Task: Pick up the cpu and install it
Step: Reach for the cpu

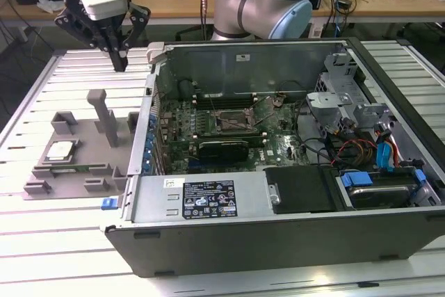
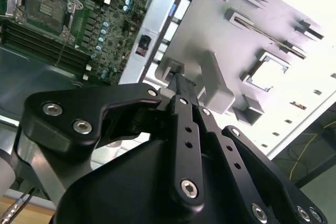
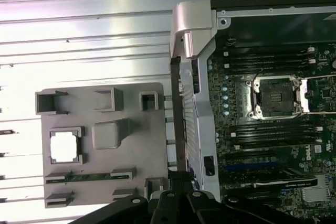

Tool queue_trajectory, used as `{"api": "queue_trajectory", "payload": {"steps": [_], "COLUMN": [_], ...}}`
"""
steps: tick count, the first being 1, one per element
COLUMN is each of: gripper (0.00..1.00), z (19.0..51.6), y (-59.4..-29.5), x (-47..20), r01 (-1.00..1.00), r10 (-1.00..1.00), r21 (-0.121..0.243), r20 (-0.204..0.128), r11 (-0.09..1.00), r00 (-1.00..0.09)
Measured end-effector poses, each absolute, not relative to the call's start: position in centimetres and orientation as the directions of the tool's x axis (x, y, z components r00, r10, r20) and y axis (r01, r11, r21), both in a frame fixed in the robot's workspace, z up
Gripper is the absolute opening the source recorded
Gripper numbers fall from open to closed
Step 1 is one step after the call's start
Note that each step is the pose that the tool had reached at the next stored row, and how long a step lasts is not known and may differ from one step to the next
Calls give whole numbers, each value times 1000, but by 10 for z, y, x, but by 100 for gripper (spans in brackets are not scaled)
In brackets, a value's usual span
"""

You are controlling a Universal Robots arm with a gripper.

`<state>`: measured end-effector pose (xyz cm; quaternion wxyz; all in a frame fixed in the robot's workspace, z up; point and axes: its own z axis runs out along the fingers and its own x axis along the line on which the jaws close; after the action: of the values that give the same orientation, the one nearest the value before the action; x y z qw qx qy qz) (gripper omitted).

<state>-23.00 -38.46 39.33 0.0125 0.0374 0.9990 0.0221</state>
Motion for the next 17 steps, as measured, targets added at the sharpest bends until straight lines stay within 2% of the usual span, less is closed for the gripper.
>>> {"api": "queue_trajectory", "payload": {"steps": [17], "gripper": [11], "z": [393], "y": [-375], "x": [-287], "r01": [74], "r10": [75], "r21": [45], "r20": [-23], "r11": [996], "r00": [-997]}}
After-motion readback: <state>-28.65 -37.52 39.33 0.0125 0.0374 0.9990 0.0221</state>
